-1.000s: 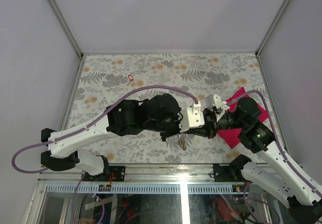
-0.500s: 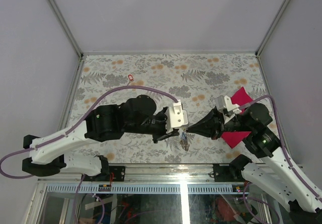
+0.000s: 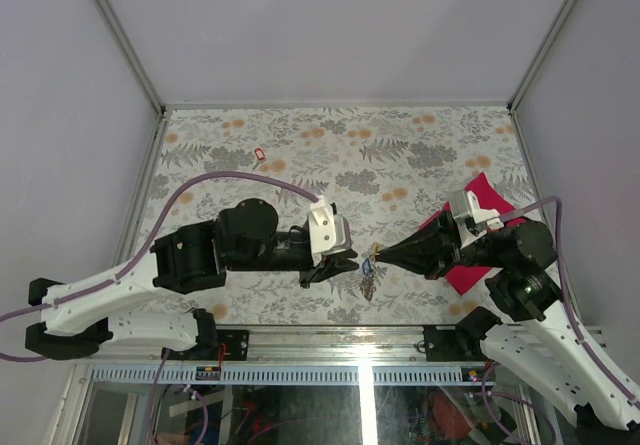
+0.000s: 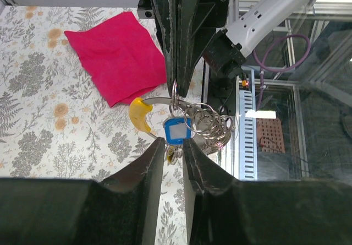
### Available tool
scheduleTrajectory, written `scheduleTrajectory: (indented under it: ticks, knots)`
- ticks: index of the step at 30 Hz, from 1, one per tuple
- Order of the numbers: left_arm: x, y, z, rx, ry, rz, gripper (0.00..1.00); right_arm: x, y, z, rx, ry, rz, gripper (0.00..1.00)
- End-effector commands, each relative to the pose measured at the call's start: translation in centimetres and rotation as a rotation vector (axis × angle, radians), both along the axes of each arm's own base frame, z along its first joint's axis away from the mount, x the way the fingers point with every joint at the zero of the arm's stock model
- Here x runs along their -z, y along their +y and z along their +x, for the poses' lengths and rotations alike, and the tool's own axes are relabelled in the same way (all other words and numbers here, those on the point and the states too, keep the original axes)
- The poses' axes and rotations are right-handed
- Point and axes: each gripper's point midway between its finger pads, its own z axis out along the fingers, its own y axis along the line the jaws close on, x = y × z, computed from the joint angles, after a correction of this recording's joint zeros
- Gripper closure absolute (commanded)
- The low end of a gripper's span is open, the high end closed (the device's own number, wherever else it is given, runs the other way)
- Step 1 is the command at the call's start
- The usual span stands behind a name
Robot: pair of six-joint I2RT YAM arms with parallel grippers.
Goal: Put the keys on the keyring
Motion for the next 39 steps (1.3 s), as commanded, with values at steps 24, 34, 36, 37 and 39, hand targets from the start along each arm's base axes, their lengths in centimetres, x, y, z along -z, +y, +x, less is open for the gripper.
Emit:
scheduleTrajectory:
  ticks: [24,34,36,37,39]
  knots:
    - [-3.8,-2.6,-0.7,0.051,0.004,-0.232,0.73,-2.4,-0.6,-0.7,0.008,-0.071,0.054,1.00]
    - [-4.5,-2.9,-0.9,0.068,-0.003,-0.242,0.84,-2.2,-0.6,-0.9,-0.007,-0.072,0.046,1.00]
    - [-4.5,-2.9,-0.9,0.067,-0.004,-0.241,0.88,-2.2,-0.6,-0.9,-0.007,-0.073,0.047,1.00]
    - [-4.6,-2.9,-0.9,0.069,-0.004,-0.241,0.90,-2.2,-0.6,-0.9,-0.007,-0.072,0.046,1.00]
    - [-4.5,-3.0,-0.9,0.068,-0.002,-0.238,0.95,-2.1,-0.5,-0.8,-0.006,-0.069,0.044,1.00]
